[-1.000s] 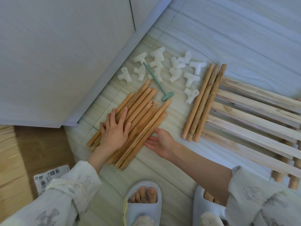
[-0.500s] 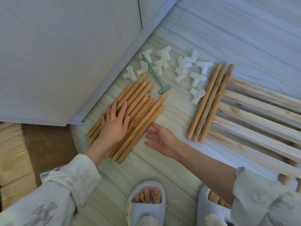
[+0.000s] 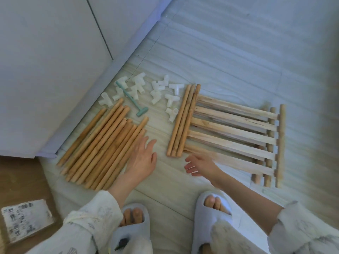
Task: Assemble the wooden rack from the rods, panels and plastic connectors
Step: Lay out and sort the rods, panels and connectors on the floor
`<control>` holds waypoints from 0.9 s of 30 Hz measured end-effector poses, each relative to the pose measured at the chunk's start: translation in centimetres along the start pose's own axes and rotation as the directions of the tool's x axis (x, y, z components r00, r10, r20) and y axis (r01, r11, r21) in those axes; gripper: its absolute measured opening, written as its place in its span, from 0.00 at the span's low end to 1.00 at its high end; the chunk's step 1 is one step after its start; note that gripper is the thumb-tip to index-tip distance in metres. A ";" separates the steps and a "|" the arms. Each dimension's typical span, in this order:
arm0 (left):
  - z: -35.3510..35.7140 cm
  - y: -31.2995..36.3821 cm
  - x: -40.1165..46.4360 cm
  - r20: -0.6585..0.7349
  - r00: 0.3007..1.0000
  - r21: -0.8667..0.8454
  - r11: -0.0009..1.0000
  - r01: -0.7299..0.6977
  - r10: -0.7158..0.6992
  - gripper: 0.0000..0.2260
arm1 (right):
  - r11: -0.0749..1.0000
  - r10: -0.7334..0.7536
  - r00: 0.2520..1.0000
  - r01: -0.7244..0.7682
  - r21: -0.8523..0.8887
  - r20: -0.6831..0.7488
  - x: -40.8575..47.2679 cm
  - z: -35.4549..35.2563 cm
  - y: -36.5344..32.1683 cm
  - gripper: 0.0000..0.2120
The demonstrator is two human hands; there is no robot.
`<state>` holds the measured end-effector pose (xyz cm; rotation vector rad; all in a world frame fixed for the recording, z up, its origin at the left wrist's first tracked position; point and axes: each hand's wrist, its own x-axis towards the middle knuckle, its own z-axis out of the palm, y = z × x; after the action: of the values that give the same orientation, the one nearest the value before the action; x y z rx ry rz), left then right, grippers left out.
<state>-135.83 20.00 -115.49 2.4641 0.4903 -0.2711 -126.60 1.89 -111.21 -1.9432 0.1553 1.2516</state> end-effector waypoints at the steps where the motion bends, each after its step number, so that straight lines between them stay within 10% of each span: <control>1: 0.5 1.2 -0.2 0.039 0.999 -0.008 1.000 0.009 -0.008 0.20 | 0.987 -0.076 0.994 0.064 -0.146 -0.082 -0.4 -1.4 1.2 0.11; 5: 1.8 4.8 -0.9 0.224 0.973 -0.020 0.998 0.061 -0.055 0.22 | 0.761 -0.408 0.863 0.142 -0.633 -0.297 -1.0 -6.1 6.2 0.13; 11: 1.8 6.2 -0.9 0.280 0.956 0.037 0.997 0.074 -0.082 0.23 | 0.396 -0.473 0.869 0.067 -0.916 -0.141 0.7 -9.9 9.2 0.20; 27: 7.1 7.9 4.6 0.228 0.973 0.090 0.996 0.023 -0.044 0.34 | 0.269 -0.589 0.796 0.035 -0.962 -0.136 6.8 -12.5 10.6 0.32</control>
<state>-129.03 11.12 -118.34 2.4686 0.4285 -0.5956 -119.46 -11.56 -120.26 -3.0555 -0.9551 0.4542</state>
